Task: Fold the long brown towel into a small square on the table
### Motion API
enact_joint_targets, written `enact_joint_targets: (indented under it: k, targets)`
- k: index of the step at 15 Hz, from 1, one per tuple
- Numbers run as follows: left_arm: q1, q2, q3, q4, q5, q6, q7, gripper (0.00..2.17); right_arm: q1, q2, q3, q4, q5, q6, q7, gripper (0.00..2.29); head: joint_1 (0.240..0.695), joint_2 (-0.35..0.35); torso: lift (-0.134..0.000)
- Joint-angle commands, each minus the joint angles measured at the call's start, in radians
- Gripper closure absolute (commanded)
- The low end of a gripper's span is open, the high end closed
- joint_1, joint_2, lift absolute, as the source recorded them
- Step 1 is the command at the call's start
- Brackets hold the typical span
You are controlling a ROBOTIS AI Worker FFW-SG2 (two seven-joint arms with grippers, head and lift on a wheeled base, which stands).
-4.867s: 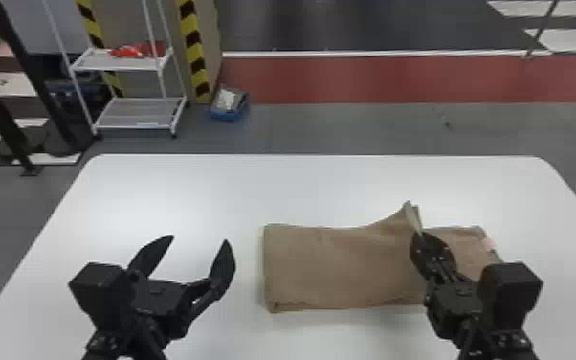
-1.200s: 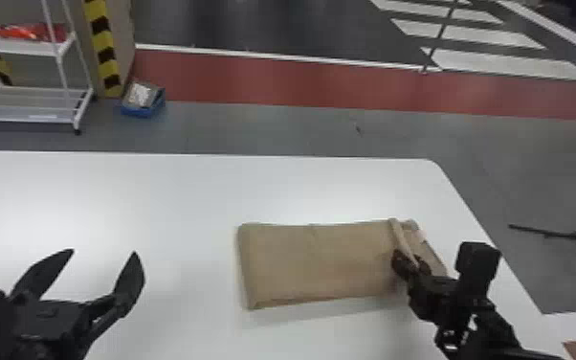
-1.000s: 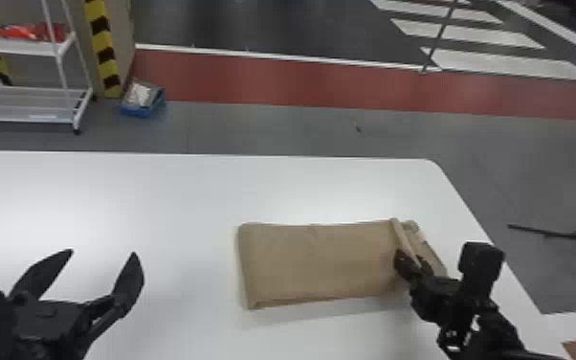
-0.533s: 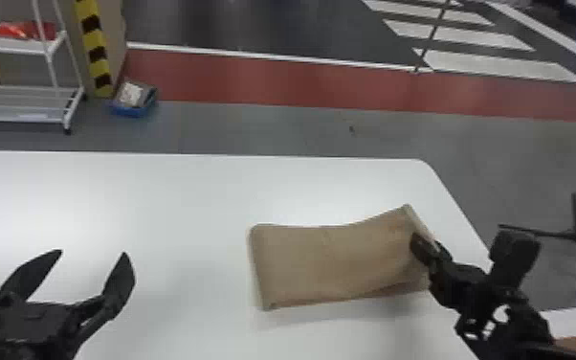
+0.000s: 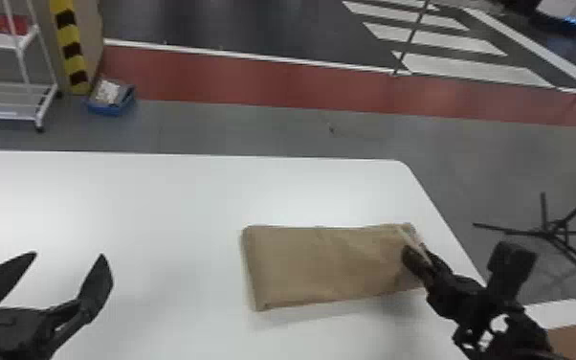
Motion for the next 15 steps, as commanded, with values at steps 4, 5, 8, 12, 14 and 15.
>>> enact_joint_targets:
  k: [4, 5, 8, 12, 14, 15]
  targets:
    - [-0.003, -0.003, -0.002, 0.008, -0.004, 0.0, 0.0, 0.06, 0.027, 0.004, -0.069, 0.006, -0.014, -0.014, 0.048, 0.04, 0.695, -0.324, -0.111]
    - [-0.003, -0.003, -0.002, 0.009, -0.003, 0.0, 0.0, 0.06, 0.038, 0.008, -0.077, 0.006, -0.014, -0.017, 0.06, 0.04, 0.695, -0.33, -0.111]
    - [0.001, -0.003, 0.001, 0.012, -0.001, 0.0, 0.0, 0.06, 0.078, 0.03, -0.077, 0.008, -0.014, -0.106, 0.083, 0.06, 0.695, -0.34, -0.111]
    - [0.001, -0.003, 0.001, 0.017, -0.001, -0.003, 0.0, 0.06, 0.083, 0.033, -0.044, 0.055, 0.008, -0.183, 0.094, 0.06, 0.695, -0.341, -0.111]
    - [0.002, -0.003, 0.001, 0.015, -0.001, -0.003, -0.002, 0.06, 0.086, 0.033, -0.006, 0.074, 0.031, -0.204, 0.094, 0.06, 0.695, -0.33, -0.111]
    - [0.005, -0.003, 0.002, 0.015, -0.001, -0.009, -0.002, 0.06, 0.092, 0.033, 0.011, 0.074, 0.032, -0.211, 0.094, 0.07, 0.695, -0.323, -0.111]
